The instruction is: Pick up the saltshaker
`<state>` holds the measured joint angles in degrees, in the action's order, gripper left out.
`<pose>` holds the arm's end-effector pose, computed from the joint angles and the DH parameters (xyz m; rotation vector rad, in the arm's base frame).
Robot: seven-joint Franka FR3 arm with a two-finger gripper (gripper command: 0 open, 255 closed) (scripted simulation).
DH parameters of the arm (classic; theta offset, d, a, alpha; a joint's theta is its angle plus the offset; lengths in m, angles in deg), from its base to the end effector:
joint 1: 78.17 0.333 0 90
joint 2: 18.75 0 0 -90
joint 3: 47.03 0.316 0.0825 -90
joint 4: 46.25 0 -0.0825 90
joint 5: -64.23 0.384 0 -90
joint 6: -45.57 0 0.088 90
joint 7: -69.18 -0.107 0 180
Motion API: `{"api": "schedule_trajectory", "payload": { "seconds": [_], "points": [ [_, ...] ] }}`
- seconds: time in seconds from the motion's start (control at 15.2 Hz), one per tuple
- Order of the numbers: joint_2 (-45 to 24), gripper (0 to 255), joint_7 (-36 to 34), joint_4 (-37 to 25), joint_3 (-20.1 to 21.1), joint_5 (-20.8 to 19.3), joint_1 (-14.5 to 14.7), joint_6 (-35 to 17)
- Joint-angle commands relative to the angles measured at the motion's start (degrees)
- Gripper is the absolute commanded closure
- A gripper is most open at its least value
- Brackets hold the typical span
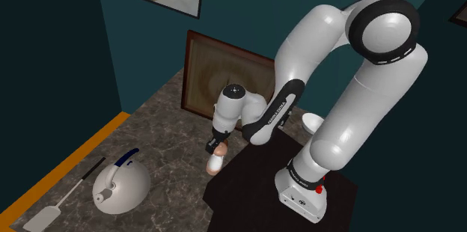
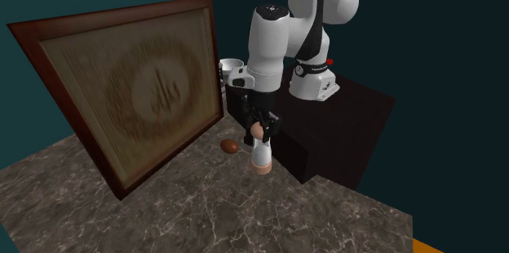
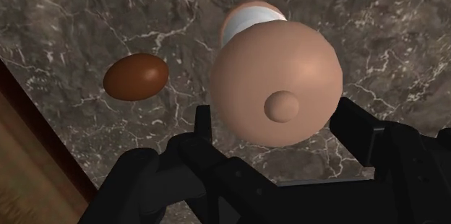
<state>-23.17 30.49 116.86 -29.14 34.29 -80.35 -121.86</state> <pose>0.3279 0.1282 0.1777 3.0597 0.1656 0.0738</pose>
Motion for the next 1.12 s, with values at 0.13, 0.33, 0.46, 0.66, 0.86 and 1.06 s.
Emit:
{"api": "schedule_trajectory", "payload": {
  "seconds": [0.13,0.33,0.46,0.66,0.86,1.06],
  "points": [
    [-0.1,255,0.0,0.0,0.0,0.0,0.0,0.0],
    [1.3,255,2.7,0.5,1.2,3.4,-0.5,0.8],
    [4.1,255,7.5,1.2,3.0,9.8,-0.7,2.3],
    [8.1,255,13.4,1.9,3.7,17.8,0.6,5.0],
    [11.9,255,17.4,2.2,3.1,23.3,2.6,8.2],
    [15.4,255,20.1,2.2,2.1,26.8,4.4,11.5]
  ]
}}
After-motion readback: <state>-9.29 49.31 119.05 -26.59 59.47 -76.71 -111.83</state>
